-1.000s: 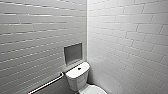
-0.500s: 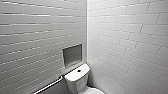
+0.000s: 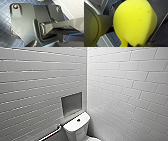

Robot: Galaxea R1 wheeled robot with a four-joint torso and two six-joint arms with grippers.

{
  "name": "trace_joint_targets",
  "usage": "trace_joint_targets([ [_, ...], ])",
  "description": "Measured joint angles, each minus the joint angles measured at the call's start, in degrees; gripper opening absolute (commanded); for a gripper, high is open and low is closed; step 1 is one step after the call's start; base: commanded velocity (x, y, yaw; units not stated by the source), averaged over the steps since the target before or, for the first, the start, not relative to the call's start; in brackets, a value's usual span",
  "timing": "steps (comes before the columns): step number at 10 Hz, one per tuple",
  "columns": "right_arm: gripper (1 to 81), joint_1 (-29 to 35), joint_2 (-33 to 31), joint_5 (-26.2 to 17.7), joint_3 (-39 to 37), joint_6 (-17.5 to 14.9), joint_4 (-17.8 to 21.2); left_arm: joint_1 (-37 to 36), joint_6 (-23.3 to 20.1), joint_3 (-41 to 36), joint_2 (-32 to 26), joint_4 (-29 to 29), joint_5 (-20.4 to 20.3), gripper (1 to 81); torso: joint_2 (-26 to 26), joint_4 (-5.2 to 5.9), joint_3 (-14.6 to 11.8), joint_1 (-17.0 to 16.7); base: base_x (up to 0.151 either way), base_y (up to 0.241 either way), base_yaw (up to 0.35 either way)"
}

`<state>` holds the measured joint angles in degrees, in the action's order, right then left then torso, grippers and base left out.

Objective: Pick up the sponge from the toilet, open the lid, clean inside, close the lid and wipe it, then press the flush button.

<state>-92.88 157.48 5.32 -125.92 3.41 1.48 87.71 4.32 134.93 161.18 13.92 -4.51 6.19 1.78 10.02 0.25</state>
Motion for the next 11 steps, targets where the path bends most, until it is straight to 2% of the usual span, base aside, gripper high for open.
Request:
trace_joint_targets([
  [11, 1.0, 0.05, 0.00, 0.06, -0.21, 0.00, 0.00, -0.01, 0.00, 0.00, 0.10, 0.00, -0.02, 81.1, 0.00, 0.00, 0.00, 0.02, 0.103, 0.000, 0.000],
])
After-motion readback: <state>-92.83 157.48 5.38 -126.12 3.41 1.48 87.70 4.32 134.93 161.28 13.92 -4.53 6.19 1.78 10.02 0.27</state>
